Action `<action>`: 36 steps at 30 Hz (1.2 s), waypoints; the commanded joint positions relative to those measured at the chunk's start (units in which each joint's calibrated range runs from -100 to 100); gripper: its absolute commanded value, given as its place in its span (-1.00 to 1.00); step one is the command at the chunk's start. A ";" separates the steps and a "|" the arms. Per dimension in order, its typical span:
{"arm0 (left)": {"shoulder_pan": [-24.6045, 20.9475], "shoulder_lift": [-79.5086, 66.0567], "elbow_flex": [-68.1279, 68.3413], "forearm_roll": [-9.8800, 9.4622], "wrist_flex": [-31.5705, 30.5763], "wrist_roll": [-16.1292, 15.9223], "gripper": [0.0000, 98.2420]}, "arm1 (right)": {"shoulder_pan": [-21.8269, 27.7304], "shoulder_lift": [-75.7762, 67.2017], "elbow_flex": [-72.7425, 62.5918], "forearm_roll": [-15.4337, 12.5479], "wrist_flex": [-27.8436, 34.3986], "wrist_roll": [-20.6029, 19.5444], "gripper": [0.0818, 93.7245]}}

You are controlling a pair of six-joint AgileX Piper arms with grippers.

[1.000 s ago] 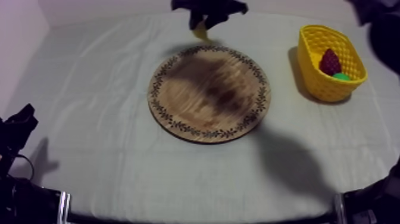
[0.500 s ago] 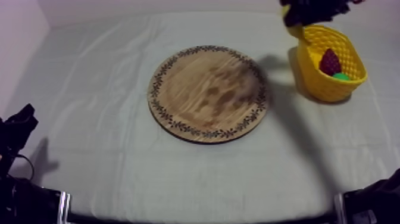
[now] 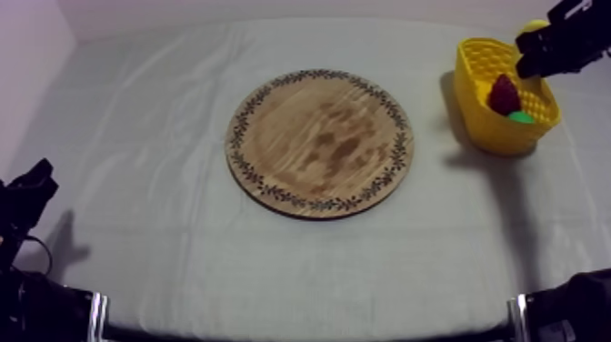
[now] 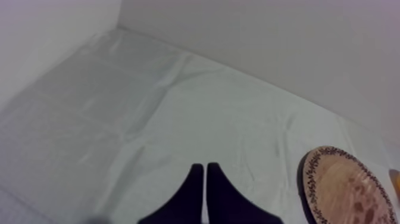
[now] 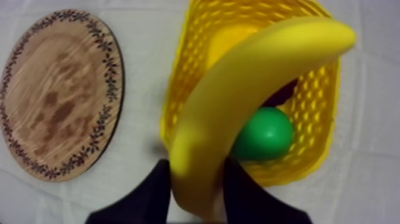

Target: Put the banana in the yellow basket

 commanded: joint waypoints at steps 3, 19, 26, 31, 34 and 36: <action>-0.02 0.00 0.00 -0.02 0.03 -0.01 -1.00 | 1.98 2.81 -1.16 -0.26 -1.24 1.23 -0.53; -0.02 0.00 0.00 -0.02 0.03 -0.01 -1.00 | 2.48 13.70 -5.45 2.16 -4.76 0.22 -0.28; -0.02 0.00 0.00 -0.02 0.03 -0.01 -1.00 | 1.65 12.37 -4.97 3.60 -5.30 -1.04 -0.13; -0.02 0.00 0.00 -0.02 0.03 -0.01 -1.00 | 1.64 10.24 -3.47 3.44 -6.85 -0.75 -0.29; -0.02 0.00 0.00 -0.02 0.03 -0.01 -1.00 | 1.98 7.84 -0.69 3.14 -9.43 -1.44 -0.71; -0.02 0.00 0.00 -0.02 0.03 -0.01 -1.00 | 2.18 5.72 1.81 2.96 -11.07 -1.90 -0.85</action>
